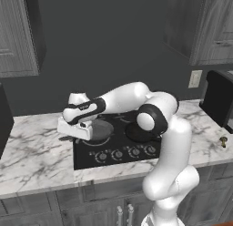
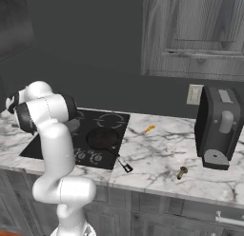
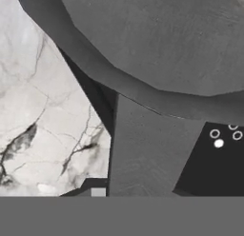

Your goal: Place both pans onto different burners. Then place the mushroom and the shrimp on different pans.

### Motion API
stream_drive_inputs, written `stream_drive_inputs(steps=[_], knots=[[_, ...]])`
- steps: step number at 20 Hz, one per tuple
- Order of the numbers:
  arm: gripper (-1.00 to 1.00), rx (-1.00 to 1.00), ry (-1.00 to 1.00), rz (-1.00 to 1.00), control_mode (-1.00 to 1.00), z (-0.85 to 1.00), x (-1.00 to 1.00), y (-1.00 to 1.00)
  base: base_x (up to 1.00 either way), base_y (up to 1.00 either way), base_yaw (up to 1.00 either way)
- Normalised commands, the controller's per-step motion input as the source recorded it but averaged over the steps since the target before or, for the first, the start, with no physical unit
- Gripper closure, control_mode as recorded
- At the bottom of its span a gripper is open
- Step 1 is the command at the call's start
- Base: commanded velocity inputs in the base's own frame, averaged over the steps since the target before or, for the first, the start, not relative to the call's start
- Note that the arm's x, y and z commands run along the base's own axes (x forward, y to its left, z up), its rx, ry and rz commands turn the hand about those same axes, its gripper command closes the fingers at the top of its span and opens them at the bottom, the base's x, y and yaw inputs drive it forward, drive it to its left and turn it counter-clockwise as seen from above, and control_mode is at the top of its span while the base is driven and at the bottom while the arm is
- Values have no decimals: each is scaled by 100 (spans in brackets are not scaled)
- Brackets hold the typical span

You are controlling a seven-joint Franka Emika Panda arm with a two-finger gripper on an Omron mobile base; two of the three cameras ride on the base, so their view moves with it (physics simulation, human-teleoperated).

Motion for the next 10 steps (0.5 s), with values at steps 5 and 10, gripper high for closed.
stream_drive_inputs(steps=[5, 10], knots=[[100, 0, -1, 0, -100, -48, 4, -2, 0, 0, 0], [100, 0, -1, 0, -100, -47, 0, -15, 0, 0, 0]])
